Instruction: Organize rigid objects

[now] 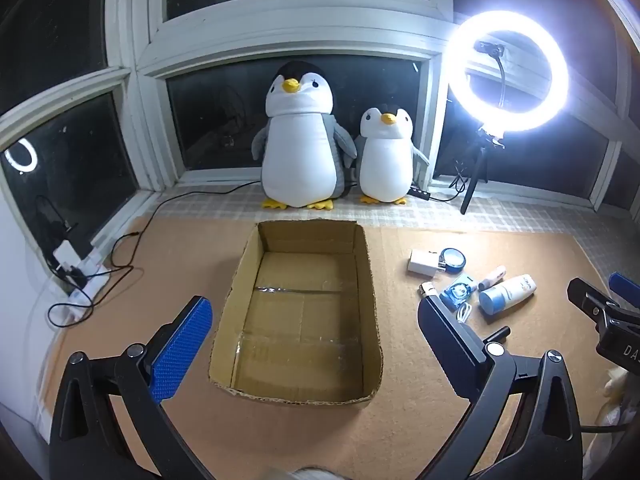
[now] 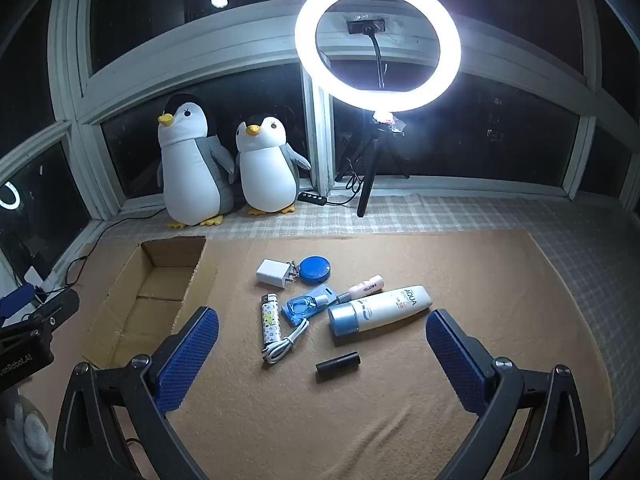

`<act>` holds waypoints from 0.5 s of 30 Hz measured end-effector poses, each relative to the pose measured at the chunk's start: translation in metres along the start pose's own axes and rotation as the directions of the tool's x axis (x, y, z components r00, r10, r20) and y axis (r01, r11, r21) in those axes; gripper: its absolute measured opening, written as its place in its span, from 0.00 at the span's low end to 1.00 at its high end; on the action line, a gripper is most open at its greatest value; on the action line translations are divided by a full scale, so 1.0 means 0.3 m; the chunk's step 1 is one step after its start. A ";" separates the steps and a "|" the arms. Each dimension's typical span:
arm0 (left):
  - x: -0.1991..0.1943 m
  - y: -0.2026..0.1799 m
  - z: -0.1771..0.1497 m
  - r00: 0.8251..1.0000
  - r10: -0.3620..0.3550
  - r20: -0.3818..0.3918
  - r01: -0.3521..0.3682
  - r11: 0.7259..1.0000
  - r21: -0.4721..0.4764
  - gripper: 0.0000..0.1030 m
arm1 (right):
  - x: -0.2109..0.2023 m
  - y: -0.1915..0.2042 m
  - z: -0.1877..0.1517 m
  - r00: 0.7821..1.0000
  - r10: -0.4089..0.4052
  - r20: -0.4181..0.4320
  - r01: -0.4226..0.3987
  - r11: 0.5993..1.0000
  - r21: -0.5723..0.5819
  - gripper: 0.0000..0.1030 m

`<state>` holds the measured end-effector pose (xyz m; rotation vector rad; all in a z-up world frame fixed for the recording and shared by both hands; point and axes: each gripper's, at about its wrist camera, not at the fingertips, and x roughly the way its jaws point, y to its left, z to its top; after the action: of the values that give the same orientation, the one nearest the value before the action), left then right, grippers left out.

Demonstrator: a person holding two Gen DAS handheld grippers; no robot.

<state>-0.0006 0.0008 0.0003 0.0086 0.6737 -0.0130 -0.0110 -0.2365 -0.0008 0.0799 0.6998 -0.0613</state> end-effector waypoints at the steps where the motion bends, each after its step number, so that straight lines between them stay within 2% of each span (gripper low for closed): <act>1: -0.002 0.001 0.000 1.000 -0.003 0.001 0.003 1.000 0.001 0.99 | 0.001 -0.001 0.001 1.000 0.001 0.000 -0.001 1.000 0.000 1.00; 15: -0.008 0.021 -0.014 1.000 0.009 0.002 -0.009 1.000 0.006 0.99 | 0.002 0.013 -0.005 1.000 -0.004 -0.002 0.004 1.000 -0.007 1.00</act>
<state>-0.0049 0.0072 -0.0015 0.0177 0.6713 -0.0067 -0.0113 -0.2324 -0.0022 0.0716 0.7024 -0.0621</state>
